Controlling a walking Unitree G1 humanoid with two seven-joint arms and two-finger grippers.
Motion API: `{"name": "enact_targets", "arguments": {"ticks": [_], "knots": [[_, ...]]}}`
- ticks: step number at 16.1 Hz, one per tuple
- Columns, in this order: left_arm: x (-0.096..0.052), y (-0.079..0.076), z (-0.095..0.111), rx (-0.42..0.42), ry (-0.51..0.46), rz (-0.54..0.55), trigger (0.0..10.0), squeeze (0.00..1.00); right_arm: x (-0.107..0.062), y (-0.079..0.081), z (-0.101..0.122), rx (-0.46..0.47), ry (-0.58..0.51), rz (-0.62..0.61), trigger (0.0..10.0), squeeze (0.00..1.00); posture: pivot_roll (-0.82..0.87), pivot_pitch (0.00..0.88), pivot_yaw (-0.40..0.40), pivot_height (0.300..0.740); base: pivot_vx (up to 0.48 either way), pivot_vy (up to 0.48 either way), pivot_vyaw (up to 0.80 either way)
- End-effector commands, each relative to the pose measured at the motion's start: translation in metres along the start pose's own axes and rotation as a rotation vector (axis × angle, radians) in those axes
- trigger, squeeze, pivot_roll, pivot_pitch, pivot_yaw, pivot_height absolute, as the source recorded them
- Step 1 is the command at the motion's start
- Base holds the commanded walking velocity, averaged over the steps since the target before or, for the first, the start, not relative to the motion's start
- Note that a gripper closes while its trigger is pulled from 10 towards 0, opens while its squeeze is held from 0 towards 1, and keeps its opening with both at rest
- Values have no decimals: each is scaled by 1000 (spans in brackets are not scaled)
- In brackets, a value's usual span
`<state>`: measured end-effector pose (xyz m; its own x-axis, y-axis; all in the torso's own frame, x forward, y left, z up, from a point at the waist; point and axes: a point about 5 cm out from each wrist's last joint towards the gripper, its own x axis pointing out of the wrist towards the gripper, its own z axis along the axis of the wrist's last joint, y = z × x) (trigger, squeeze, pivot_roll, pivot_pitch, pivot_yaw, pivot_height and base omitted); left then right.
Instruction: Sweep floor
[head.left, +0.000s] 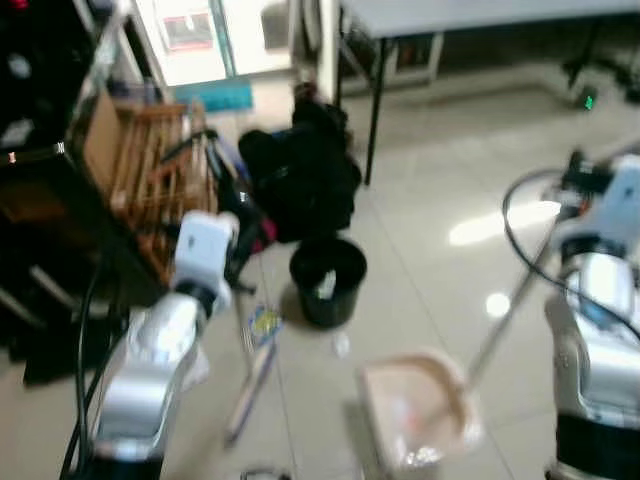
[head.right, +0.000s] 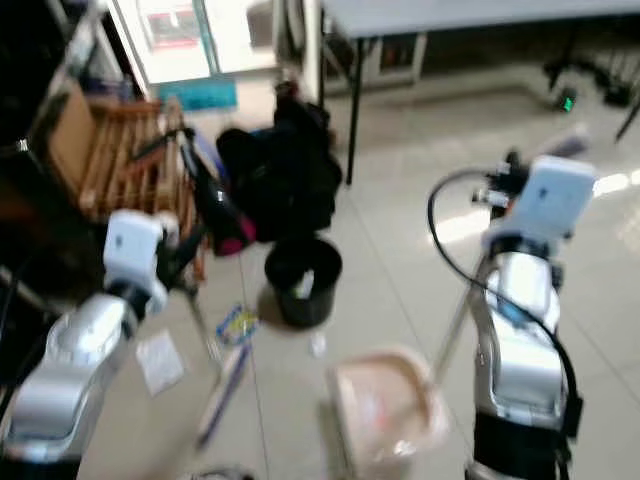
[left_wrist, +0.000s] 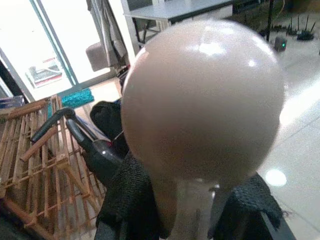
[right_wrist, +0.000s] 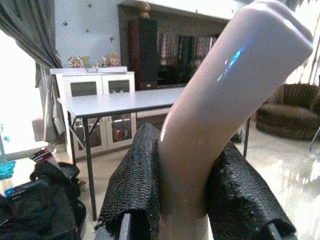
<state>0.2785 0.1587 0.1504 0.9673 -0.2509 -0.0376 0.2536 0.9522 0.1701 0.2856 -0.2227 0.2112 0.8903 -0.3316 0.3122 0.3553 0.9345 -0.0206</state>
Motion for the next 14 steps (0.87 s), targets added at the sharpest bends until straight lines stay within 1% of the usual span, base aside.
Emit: {"name": "enact_targets", "arguments": {"ticks": [1, 4, 5, 6, 9, 11, 14], "knots": [[3, 5, 0, 24, 0, 14, 10000, 0, 0, 6, 7, 22, -43, 8, 10000, 0, -31, 100, 15, 740, 289, 0, 0], [8, 4, 0, 24, -3, 13, 10000, 0, -2, 2, 4, 27, -31, -14, 10000, 0, -33, 100, 19, 740, 314, 0, 0], [12, 3, 3, 16, -15, 6, 10000, 0, -4, 3, 0, 10, -8, 0, 10000, 0, -34, 102, 22, 740, 360, 0, 0], [13, 2, 3, 13, -18, 3, 10000, 0, -5, 4, -1, -6, 1, 8, 10000, 0, -36, 103, 22, 740, 379, 0, 0], [14, 2, 2, 13, -18, -2, 10000, 0, -5, 5, -2, -3, 9, 7, 10000, 0, -36, 103, 22, 740, 380, 0, 800], [14, 2, 2, 12, -18, -5, 10000, 0, -5, 3, -3, 39, 10, -9, 10000, 0, -34, 108, 21, 740, 379, 0, 0], [15, 3, 2, 14, -19, -4, 10000, 0, -6, 2, -4, 36, 12, -9, 10000, 0, -34, 111, 20, 740, 380, 0, 0]]}}
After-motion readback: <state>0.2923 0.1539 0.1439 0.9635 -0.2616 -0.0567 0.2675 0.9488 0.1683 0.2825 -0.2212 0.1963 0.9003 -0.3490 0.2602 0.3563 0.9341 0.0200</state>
